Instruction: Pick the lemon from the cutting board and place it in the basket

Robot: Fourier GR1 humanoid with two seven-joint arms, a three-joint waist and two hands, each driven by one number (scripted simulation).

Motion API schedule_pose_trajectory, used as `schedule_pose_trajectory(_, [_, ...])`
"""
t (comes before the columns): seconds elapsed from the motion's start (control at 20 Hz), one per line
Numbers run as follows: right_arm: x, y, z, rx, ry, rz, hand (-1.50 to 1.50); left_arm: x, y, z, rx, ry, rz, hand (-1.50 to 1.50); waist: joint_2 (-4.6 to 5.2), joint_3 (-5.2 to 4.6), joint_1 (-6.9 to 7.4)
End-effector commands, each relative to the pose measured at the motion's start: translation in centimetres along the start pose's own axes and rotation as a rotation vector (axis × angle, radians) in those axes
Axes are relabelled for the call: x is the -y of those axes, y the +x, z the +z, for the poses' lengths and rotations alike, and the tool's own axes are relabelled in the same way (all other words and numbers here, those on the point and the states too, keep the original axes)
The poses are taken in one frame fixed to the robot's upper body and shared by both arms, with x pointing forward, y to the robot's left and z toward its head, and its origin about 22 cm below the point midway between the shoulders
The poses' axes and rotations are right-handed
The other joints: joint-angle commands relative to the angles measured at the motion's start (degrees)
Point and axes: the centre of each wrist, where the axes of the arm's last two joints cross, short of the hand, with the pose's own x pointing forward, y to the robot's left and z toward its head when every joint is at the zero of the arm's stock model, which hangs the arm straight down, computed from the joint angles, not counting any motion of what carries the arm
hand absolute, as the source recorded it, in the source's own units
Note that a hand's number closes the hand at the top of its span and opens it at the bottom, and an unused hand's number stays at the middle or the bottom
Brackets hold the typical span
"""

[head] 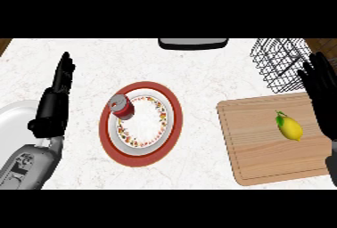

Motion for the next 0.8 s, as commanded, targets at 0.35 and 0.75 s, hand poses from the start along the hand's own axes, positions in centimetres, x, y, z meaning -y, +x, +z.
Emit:
schedule_pose_trajectory(0.35, [-4.4, 8.5, -2.5, 0.478, 0.914, 0.074, 1.50, 1.1, -3.3, 2.6, -0.366, -0.141, 0.122, 0.00, 0.35, 0.47, 7.95])
schedule_pose_trajectory(0.75, [-2.4, 3.4, 1.5, 0.685, 1.185, 0.149, -1.50, -4.6, -3.6, 1.7, -0.497, -0.105, 0.146, 0.00, -1.17, 0.37, 1.87])
